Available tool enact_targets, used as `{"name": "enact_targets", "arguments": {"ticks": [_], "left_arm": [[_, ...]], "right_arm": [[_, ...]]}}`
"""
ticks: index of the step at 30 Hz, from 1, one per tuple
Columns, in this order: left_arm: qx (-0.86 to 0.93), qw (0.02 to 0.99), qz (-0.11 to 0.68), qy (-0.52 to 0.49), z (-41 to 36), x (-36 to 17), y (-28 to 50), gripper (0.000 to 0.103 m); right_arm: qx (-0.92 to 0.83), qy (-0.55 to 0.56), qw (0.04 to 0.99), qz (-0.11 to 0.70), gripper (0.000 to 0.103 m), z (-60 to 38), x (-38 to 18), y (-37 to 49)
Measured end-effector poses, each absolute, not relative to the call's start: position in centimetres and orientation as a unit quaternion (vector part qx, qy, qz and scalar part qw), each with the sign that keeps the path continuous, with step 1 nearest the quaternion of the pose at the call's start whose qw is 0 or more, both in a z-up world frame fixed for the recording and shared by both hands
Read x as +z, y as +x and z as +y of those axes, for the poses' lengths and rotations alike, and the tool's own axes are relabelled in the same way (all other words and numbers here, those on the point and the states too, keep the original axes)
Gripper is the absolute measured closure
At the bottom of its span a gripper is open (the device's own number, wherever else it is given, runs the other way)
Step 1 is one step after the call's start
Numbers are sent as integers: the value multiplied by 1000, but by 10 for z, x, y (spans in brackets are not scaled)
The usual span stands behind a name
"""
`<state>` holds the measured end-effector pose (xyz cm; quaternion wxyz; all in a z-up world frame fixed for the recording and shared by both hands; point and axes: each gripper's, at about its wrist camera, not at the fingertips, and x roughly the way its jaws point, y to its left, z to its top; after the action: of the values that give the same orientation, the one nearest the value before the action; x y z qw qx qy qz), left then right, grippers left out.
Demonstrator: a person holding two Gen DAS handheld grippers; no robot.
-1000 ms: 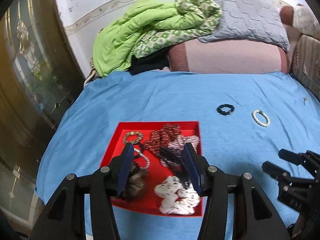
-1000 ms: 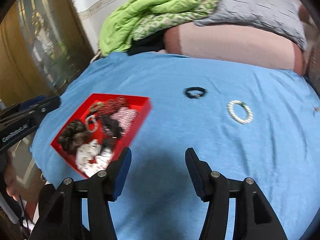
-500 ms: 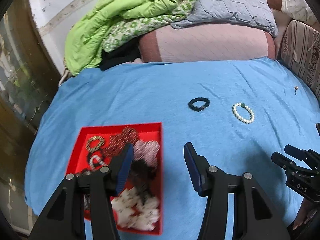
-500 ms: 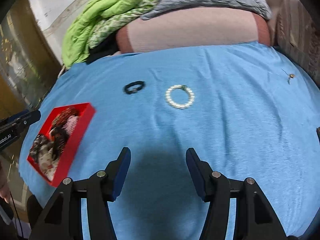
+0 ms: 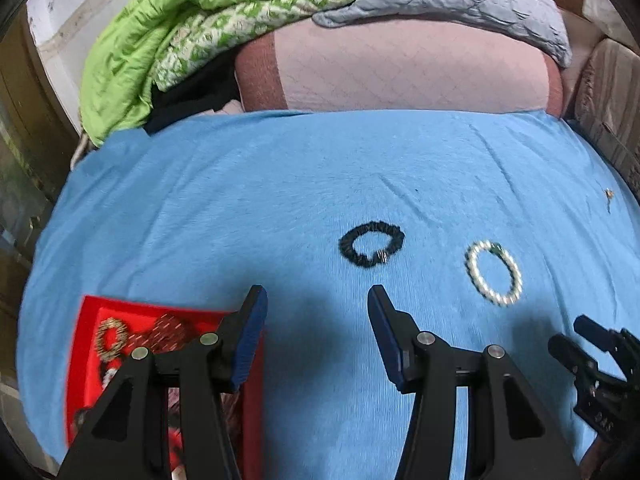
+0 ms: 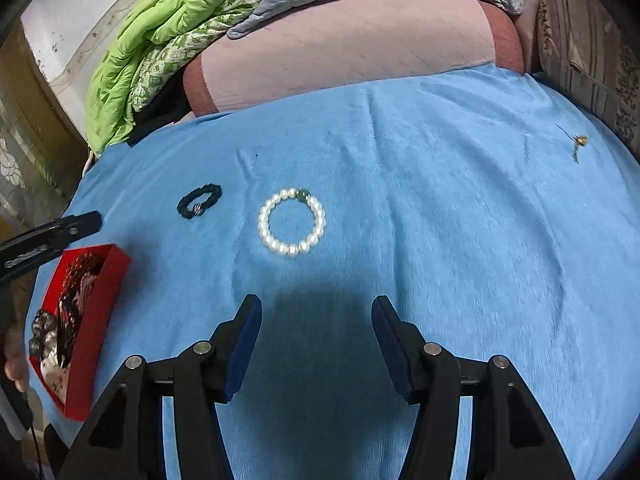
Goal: Organize jewelry
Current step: 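Move both tools toward the black hair tie and pearl bracelet, then grasp the black beaded hair tie with left gripper while right grasps pearl bracelet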
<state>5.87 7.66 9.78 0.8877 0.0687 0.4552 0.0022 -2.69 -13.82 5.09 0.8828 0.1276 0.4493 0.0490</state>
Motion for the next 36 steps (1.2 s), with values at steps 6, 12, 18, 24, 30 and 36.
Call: {"name": "enact_targets", "arguments": {"ticks": [6,12,18,24,30,36], "left_arm": [[-3,883,468,42,82,79,96,52],[-10,872,488,47,76,57,124,66],[-16,860,509,23,78,36,142,69],[-22,857,514,26,74,22,151,69],[-19,864,503,30,71,19,155,69],[-13,870,491,36,68,16,155,69]], "right_arm": [[53,113,886,447,41,-131,45,2],[47,112,882,456,47,-133,32,29],[48,111,879,462,49,-135,21,42],[51,99,883,456,49,-134,18,48],[45,90,886,453,49,-130,13,53],[43,72,888,453,48,-125,8,57]]}}
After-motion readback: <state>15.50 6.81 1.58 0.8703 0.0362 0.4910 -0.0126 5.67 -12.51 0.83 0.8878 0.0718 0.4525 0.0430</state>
